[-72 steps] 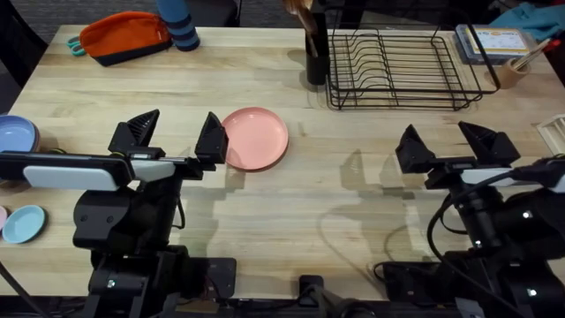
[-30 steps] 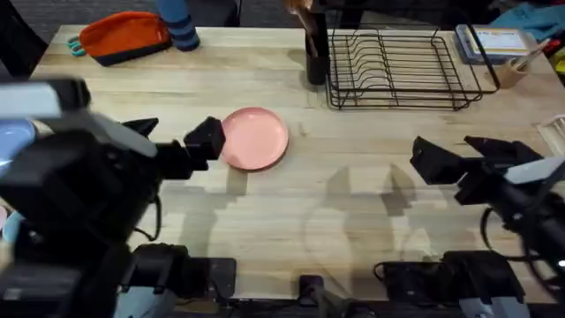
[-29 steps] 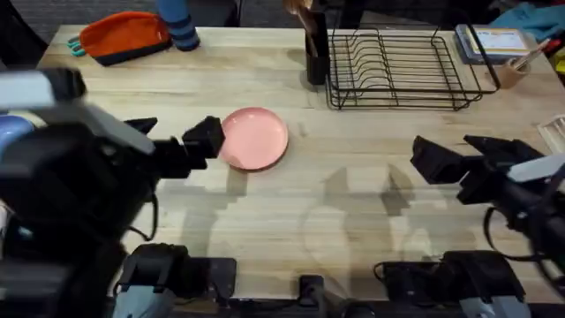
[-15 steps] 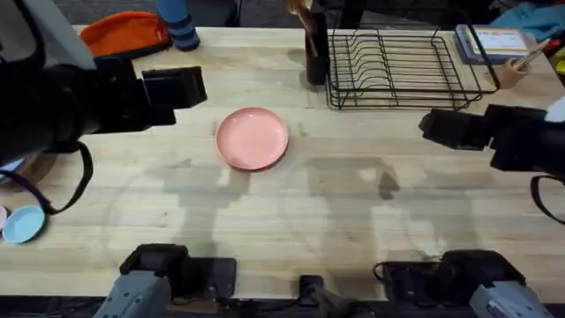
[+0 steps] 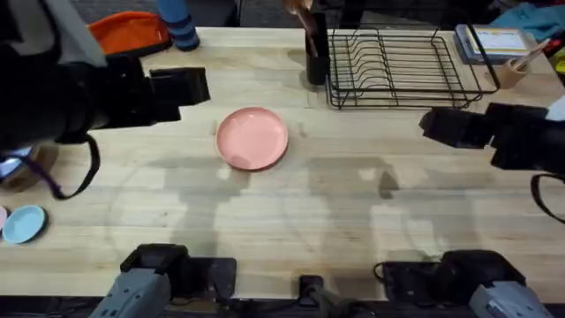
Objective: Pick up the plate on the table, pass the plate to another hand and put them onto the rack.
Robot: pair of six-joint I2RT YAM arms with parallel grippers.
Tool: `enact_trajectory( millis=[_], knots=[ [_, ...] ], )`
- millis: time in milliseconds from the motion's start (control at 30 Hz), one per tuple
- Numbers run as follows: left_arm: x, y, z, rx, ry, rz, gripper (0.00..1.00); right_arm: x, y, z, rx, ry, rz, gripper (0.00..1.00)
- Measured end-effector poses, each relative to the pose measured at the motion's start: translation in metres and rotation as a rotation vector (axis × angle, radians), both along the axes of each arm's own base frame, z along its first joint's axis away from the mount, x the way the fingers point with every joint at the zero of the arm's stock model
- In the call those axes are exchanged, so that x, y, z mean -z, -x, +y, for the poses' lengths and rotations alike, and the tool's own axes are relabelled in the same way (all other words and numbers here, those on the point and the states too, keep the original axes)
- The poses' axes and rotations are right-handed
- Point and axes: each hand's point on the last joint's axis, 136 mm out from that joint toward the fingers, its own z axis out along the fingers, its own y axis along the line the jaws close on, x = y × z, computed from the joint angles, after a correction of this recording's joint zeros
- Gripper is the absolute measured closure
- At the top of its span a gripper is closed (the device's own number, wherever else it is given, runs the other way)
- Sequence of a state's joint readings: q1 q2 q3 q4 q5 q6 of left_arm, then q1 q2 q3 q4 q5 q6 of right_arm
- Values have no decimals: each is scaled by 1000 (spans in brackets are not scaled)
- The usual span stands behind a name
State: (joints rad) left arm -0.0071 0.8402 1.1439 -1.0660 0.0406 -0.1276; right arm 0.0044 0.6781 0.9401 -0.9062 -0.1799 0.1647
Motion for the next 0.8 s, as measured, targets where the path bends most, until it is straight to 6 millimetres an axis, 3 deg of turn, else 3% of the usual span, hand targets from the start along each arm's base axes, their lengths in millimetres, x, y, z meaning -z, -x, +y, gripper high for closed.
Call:
enact_trajectory(
  millis=[300,800],
  knots=[
    [37,-22,0,-2,-4,159,8,0,0,0,0,0,0,3],
    [81,-41,2,-7,-11,336,9,0,0,0,0,0,0,3]
  ],
)
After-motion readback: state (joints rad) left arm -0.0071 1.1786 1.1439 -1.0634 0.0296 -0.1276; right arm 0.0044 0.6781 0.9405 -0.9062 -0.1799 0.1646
